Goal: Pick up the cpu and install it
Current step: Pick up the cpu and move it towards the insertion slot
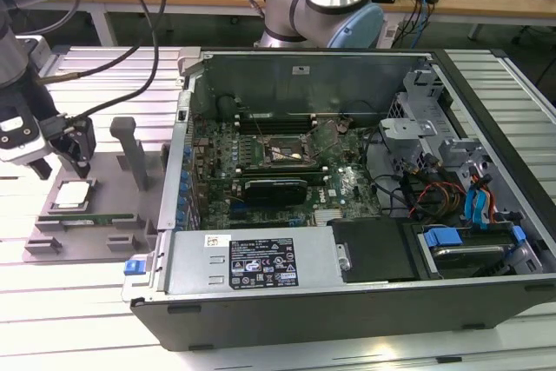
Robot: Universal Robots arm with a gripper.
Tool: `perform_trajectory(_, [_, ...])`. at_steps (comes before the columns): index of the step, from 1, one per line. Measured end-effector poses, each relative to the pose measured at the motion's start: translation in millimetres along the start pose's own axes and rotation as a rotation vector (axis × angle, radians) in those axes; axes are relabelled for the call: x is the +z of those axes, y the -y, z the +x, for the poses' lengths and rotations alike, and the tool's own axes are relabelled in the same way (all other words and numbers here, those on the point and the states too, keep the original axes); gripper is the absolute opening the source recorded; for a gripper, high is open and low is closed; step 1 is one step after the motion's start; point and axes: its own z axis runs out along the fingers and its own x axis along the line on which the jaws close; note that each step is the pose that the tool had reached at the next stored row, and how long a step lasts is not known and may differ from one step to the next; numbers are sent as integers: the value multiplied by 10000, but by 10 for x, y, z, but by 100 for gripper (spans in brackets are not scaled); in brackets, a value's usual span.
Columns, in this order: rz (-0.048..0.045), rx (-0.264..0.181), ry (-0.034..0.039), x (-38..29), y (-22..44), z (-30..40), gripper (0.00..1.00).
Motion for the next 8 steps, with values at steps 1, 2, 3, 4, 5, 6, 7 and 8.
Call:
perform_trajectory(1, [0, 1, 0, 18, 0, 1, 60])
perform_trajectory(2, [0, -2, 0, 55, 0, 3, 60])
perform_trajectory(3, [0, -11, -1, 94, 1, 5, 60])
perform_trajectory(4, [-1, -42, 0, 122, 1, 7, 60])
perform_trajectory(5, [48, -167, -2, 147, -2, 12, 60])
perform_trajectory(6, [97, -252, -2, 164, -4, 15, 60])
perform_trajectory(7, [107, -285, -3, 174, -5, 23, 60])
perform_trajectory(8, [121, -314, -2, 193, -12, 38, 60])
